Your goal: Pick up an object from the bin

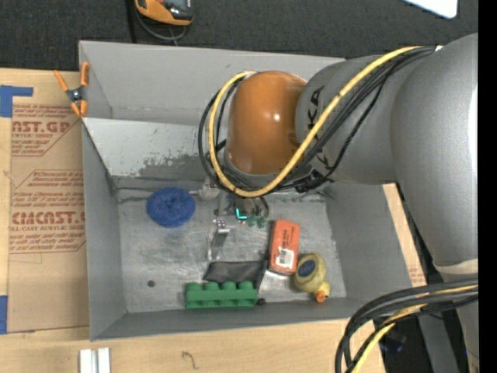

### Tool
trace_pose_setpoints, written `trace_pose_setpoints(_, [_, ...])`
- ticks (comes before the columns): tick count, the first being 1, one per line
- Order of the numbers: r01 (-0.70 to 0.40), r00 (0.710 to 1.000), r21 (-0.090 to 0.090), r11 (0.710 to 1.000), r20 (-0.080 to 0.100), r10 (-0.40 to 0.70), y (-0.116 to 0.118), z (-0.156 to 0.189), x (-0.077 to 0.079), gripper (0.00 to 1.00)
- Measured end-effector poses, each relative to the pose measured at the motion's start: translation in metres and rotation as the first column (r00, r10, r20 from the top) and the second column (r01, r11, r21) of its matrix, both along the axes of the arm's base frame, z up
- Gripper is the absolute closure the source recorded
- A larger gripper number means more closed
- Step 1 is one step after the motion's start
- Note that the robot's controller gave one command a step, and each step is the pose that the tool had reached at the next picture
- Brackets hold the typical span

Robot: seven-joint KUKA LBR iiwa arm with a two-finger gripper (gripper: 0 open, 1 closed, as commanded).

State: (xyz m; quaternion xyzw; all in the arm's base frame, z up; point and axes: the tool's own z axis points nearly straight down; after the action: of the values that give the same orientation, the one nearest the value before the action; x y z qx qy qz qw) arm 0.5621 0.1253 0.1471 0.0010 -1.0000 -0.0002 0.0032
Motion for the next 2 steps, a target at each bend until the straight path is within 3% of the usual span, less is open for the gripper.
trace_pose_setpoints(1, [0.001, 1.0, 0.001, 1.0, 0.008, -0.001, 0.0, 0.004, 0.002, 0.0])
trace_pose_setpoints(2, [-0.1, 0.995, 0.001, 0.995, 0.017, 0.1, -0.007, -0.008, -0.017, 0.0])
